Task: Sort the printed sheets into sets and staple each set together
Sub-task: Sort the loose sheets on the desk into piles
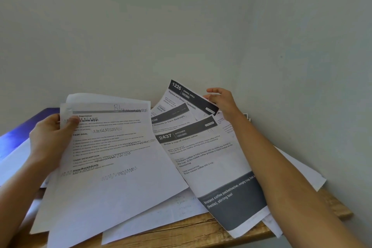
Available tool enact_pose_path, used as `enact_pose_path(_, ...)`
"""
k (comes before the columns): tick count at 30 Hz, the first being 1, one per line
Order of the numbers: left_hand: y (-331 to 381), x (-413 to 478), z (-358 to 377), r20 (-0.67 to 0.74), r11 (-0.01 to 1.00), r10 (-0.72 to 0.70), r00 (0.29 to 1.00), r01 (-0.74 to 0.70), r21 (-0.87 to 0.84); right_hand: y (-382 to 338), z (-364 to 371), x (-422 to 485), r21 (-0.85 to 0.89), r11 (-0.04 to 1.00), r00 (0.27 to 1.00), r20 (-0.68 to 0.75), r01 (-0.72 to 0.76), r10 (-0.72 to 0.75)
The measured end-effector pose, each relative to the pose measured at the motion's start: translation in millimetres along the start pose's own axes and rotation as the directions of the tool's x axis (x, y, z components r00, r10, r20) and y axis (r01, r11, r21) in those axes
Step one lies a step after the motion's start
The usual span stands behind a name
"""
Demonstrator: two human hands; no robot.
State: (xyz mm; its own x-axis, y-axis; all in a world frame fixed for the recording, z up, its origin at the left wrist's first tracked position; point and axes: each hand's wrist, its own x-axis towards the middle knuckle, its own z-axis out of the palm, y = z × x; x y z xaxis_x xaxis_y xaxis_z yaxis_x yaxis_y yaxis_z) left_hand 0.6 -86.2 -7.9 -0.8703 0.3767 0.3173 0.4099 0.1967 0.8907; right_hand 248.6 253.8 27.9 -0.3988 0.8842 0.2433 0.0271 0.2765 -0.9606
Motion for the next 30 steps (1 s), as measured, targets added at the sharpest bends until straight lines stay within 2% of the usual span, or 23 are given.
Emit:
enact_pose_path(5, -4, 3, 1, -0.007, 1.0, 0.003, 1.0, -0.003, -0.027, 1, -3, -4, -0.013, 0.998, 0.995, 0.083, -0.062, 0.063)
enact_pose_path(8, -1, 3, 2, -0.024, 0.999, 0.014, 1.0, -0.015, -0.035, 7, -4, 1, -0.067, 0.996, 0.995, 0.078, -0.053, 0.058)
enact_pose_path(11, -1, 2, 2, -0.024, 0.999, 0.016, 1.0, -0.017, -0.052, 12, -2, 4, -0.22, 0.975, 0.999, 0.044, -0.008, 0.018)
enact_pose_path(15, -3, 5, -1, -0.026, 0.998, -0.003, 1.0, 0.001, -0.069, 5, 7, -4, -0.434, 0.891, 0.991, 0.05, 0.131, -0.122)
enact_pose_path(17, -2, 5, -1, -0.024, 0.996, -0.011, 1.0, 0.009, -0.084, -5, 13, -9, -0.442, 0.877, 0.982, 0.066, 0.188, -0.178)
enact_pose_path(21, 2, 1, -2, -0.048, 0.996, 0.002, 0.999, -0.007, -0.086, -33, 33, -21, -0.328, 0.916, 0.972, 0.107, 0.233, -0.209)
enact_pose_path(25, 4, 1, -7, -0.093, 0.991, -0.013, 0.996, 0.001, -0.135, -53, 60, -44, -0.201, 0.961, 0.949, 0.288, 0.188, -0.125)
enact_pose_path(28, 5, 1, -12, -0.095, 0.975, -0.064, 0.993, 0.042, -0.217, -55, 82, -71, -0.182, 0.98, 0.878, 0.479, 0.076, 0.021)
enact_pose_path(30, 4, 0, -19, -0.052, 0.941, -0.136, 0.989, 0.113, -0.319, -52, 96, -90, -0.209, 0.978, 0.826, 0.553, 0.009, 0.11)
